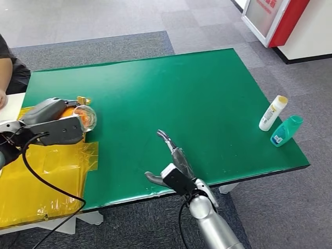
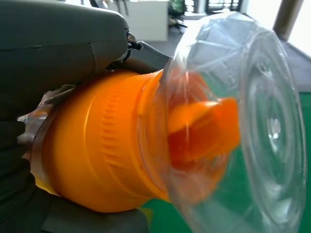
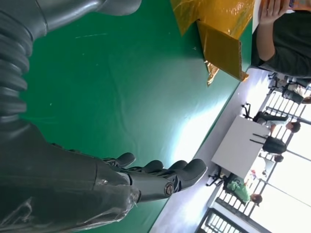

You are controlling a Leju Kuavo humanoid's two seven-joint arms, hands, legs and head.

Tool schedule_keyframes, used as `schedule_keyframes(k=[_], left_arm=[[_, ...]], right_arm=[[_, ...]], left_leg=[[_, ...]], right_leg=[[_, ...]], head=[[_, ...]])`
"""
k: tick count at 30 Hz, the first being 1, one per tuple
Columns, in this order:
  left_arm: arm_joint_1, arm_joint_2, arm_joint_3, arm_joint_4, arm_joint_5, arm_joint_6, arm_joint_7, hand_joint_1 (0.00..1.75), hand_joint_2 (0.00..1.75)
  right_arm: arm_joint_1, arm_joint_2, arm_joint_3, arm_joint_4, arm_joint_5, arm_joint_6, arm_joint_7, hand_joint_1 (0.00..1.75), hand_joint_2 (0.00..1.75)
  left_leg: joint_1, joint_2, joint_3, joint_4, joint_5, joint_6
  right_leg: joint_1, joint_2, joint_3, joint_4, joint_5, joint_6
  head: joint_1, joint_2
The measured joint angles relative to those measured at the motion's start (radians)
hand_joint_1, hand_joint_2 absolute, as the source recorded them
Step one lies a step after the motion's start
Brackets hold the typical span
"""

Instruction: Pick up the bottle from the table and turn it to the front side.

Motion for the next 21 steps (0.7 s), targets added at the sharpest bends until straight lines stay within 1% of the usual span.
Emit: schedule_keyframes(k=[2,4,6,9,13,17,21], left_arm=[[-0.02,0.014,-0.06,0.032,-0.055,-0.002,0.022,1.75,1.75],[-0.016,0.023,-0.104,0.068,-0.081,0.004,0.022,1.75,1.75],[-0.008,0.031,-0.134,0.099,-0.093,0.006,0.019,1.75,1.75],[0.017,0.039,-0.157,0.147,-0.131,0.007,0.024,1.75,1.75],[0.093,0.027,-0.155,0.219,-0.215,0.042,0.028,1.75,1.75],[0.163,-0.013,-0.117,0.292,-0.281,0.089,0.027,1.75,1.75],[0.193,-0.058,-0.073,0.344,-0.327,0.112,0.032,1.75,1.75]], right_arm=[[0.001,0.0,-0.005,-0.002,0.001,0.01,0.0,0.0,1.75],[0.001,0.0,-0.006,-0.002,0.001,0.017,0.0,0.0,1.75],[0.0,0.0,-0.006,-0.002,0.001,0.022,-0.002,0.0,1.75],[-0.007,0.0,-0.006,0.001,0.001,0.029,-0.004,0.0,1.75],[-0.018,0.001,-0.003,0.009,0.0,0.034,-0.005,0.0,1.75],[-0.026,0.004,0.0,0.02,0.0,0.039,-0.006,0.0,1.75],[-0.029,0.007,0.004,0.029,0.0,0.042,-0.007,0.0,1.75]], left_leg=[[0.0,0.0,0.0,0.0,0.0,0.0],[0.0,0.0,0.0,0.0,0.0,0.0],[0.0,0.0,0.0,0.0,0.0,0.0],[0.0,0.0,0.0,0.0,0.0,-0.001],[0.0,0.0,-0.001,0.0,-0.001,-0.001],[0.0,0.0,-0.001,0.0,-0.001,-0.001],[0.0,0.0,-0.001,0.0,-0.001,-0.001]], right_leg=[[0.0,0.0,0.0,0.0,0.0,0.0],[0.0,0.0,0.0,0.0,0.0,0.0],[0.0,0.0,0.0,0.0,0.0,0.0],[0.0,0.0,0.0,0.0,0.0,0.0],[0.0,0.0,-0.001,0.0,-0.001,0.0],[0.0,0.0,0.0,0.0,-0.001,0.0],[0.0,0.0,0.0,0.0,-0.001,0.0]], head=[[0.0,0.0],[0.0,0.0],[0.0,0.0],[0.0,0.0],[0.0,0.0],[0.0,0.0],[0.0,0.0]])
